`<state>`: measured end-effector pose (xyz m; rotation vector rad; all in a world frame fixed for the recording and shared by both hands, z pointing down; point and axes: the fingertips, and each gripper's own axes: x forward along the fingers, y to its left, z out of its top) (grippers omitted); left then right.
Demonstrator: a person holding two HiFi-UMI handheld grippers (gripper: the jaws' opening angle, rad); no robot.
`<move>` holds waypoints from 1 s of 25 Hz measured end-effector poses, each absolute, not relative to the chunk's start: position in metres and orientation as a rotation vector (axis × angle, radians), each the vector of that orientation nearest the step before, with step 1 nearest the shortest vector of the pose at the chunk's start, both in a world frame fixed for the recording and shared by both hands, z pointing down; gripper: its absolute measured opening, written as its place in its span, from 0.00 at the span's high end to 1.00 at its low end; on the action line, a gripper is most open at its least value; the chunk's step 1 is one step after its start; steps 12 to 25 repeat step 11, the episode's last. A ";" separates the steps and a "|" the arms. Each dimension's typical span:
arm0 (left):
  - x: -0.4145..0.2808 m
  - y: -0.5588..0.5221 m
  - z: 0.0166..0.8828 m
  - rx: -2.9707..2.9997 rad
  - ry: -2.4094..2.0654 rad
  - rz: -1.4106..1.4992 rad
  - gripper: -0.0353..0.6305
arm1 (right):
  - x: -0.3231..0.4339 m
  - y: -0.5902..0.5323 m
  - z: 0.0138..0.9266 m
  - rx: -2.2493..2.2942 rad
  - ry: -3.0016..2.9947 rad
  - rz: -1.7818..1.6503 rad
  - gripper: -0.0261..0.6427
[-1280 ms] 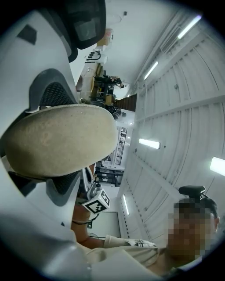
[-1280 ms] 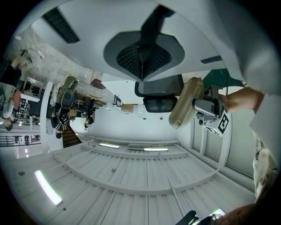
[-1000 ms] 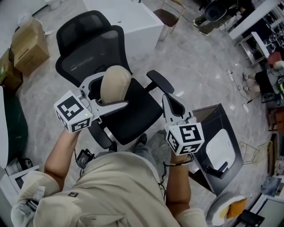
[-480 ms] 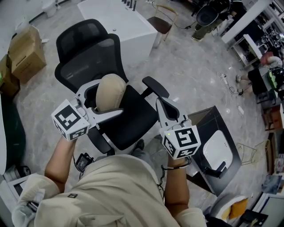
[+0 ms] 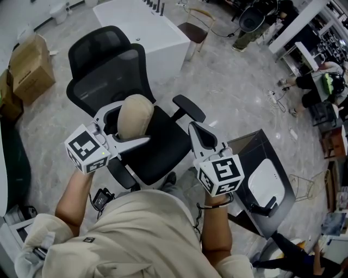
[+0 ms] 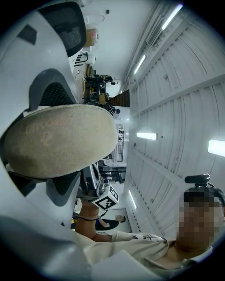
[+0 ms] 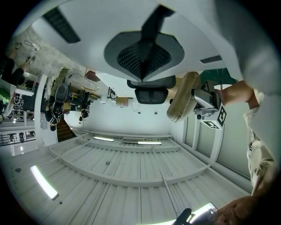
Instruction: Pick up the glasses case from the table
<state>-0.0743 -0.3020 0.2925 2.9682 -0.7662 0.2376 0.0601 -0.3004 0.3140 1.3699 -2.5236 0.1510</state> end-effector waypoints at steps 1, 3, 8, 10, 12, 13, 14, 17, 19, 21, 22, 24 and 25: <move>-0.074 -0.302 0.294 2.970 -0.763 0.238 0.27 | 0.061 -0.300 0.315 1.370 -2.523 0.152 0.93; -0.073 -0.302 0.296 2.968 -0.762 0.241 0.27 | 0.061 -0.300 0.316 1.368 -2.521 0.154 0.93; -0.077 -0.303 0.300 2.972 -0.752 0.247 0.27 | 0.058 -0.301 0.316 1.369 -2.515 0.156 0.93; -0.078 -0.305 0.301 2.973 -0.751 0.248 0.27 | 0.058 -0.303 0.316 1.370 -2.512 0.156 0.93; -0.078 -0.306 0.301 2.973 -0.750 0.249 0.27 | 0.058 -0.303 0.315 1.370 -2.511 0.156 0.93; -0.078 -0.306 0.301 2.973 -0.750 0.249 0.27 | 0.058 -0.303 0.315 1.370 -2.511 0.156 0.93; -0.078 -0.306 0.301 2.973 -0.750 0.249 0.27 | 0.058 -0.303 0.315 1.370 -2.511 0.156 0.93; -0.078 -0.306 0.301 2.973 -0.750 0.249 0.27 | 0.058 -0.303 0.315 1.370 -2.511 0.156 0.93; -0.078 -0.306 0.301 2.973 -0.750 0.249 0.27 | 0.058 -0.303 0.315 1.370 -2.511 0.156 0.93; -0.078 -0.306 0.301 2.973 -0.750 0.249 0.27 | 0.058 -0.303 0.315 1.370 -2.511 0.156 0.93; -0.078 -0.306 0.301 2.973 -0.750 0.249 0.27 | 0.058 -0.303 0.315 1.370 -2.511 0.156 0.93; -0.078 -0.306 0.301 2.973 -0.750 0.249 0.27 | 0.058 -0.303 0.315 1.370 -2.511 0.156 0.93; -0.078 -0.306 0.301 2.973 -0.750 0.249 0.27 | 0.058 -0.303 0.315 1.370 -2.511 0.156 0.93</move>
